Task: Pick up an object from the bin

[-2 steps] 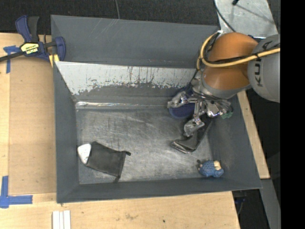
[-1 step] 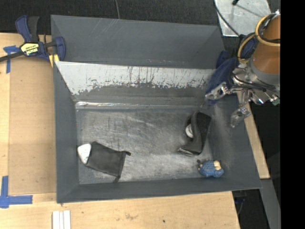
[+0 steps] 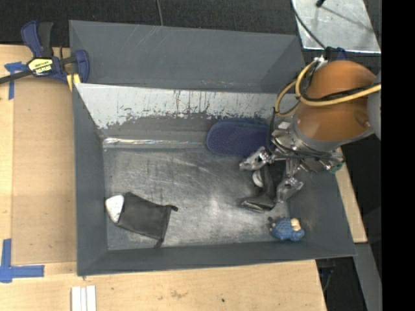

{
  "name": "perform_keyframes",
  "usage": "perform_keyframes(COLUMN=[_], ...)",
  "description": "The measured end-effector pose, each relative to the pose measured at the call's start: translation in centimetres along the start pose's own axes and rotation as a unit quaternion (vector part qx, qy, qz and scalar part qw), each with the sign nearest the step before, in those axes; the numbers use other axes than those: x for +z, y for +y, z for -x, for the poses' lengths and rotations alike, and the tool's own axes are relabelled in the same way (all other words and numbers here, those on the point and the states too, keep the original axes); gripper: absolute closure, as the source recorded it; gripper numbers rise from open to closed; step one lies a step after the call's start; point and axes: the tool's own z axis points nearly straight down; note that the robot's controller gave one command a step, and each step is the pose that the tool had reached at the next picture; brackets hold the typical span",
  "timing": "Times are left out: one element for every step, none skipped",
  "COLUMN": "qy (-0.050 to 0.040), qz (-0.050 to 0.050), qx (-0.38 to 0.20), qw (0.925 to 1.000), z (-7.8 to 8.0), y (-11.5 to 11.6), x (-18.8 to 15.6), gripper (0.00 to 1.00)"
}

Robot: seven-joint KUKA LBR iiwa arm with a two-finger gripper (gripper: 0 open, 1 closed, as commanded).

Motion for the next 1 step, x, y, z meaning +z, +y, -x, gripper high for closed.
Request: perform_keyframes(qy=[-0.0007], qz=[-0.004], qx=[-0.102], qw=[0.9948], z=[0.66], y=[-5.35], x=[4.71], gripper=[0.0])
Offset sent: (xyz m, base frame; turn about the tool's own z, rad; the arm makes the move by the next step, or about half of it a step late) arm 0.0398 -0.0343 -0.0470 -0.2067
